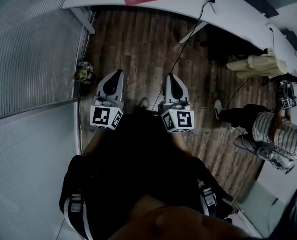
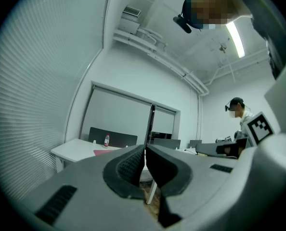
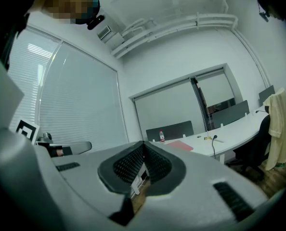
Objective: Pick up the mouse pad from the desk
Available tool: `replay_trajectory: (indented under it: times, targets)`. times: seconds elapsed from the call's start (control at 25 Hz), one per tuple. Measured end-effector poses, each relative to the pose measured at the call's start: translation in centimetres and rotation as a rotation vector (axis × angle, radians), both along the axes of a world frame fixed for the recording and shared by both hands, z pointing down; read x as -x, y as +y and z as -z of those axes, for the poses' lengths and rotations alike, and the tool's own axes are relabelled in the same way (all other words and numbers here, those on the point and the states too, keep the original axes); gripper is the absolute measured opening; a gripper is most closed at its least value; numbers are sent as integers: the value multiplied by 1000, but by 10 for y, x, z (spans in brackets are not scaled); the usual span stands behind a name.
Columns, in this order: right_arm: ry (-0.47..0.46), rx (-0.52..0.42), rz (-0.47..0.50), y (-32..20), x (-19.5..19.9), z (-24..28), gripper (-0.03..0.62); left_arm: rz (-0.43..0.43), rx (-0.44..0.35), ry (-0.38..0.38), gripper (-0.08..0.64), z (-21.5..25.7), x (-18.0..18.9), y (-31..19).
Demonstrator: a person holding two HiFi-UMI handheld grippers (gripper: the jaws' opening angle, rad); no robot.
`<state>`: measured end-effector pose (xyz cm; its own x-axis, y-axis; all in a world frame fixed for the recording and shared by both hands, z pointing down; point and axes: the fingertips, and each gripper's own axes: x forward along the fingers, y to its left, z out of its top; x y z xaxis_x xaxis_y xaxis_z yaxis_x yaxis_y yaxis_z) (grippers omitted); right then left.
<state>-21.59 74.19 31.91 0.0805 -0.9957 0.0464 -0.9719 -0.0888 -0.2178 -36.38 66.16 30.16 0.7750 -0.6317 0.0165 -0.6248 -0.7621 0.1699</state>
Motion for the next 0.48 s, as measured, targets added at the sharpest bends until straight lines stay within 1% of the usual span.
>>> replay_trajectory:
  times: [0.28, 0.48]
  targets:
    - [2, 15, 54, -2, -42, -6, 0, 41, 3, -4, 11, 2, -44, -2]
    - [10, 18, 106, -4, -66, -13, 0, 85, -5, -15, 11, 0, -62, 1]
